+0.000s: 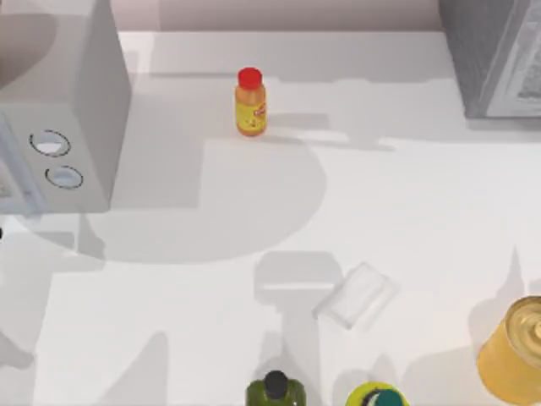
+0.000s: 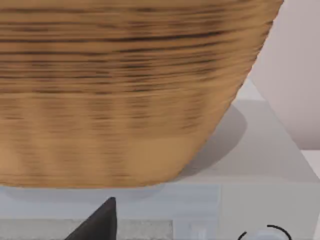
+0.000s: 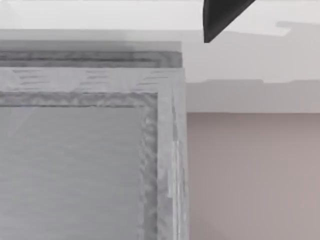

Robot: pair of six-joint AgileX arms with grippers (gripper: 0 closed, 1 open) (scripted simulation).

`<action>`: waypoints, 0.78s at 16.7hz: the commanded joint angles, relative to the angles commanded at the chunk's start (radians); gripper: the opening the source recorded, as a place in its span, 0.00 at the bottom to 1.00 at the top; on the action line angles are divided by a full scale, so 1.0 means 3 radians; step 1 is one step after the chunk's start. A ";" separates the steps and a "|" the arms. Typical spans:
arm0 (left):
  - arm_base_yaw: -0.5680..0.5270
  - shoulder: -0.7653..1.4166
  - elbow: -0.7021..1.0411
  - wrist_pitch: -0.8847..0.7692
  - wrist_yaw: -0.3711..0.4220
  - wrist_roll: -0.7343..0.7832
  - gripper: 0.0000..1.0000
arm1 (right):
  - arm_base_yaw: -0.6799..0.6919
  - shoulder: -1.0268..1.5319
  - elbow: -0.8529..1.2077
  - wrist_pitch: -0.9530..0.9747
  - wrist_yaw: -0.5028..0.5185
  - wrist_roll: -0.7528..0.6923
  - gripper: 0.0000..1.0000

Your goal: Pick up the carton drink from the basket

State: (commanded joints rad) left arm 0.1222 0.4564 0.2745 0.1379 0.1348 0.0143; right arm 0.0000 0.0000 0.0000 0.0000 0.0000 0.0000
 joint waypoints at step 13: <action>0.0747 0.2656 0.1771 0.0973 0.0757 0.0018 1.00 | 0.0000 0.0000 0.0000 0.0000 0.0000 0.0000 1.00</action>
State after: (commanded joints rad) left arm 0.3463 1.2532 0.8058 0.4297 0.3618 0.0198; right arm 0.0000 0.0000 0.0000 0.0000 0.0000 0.0000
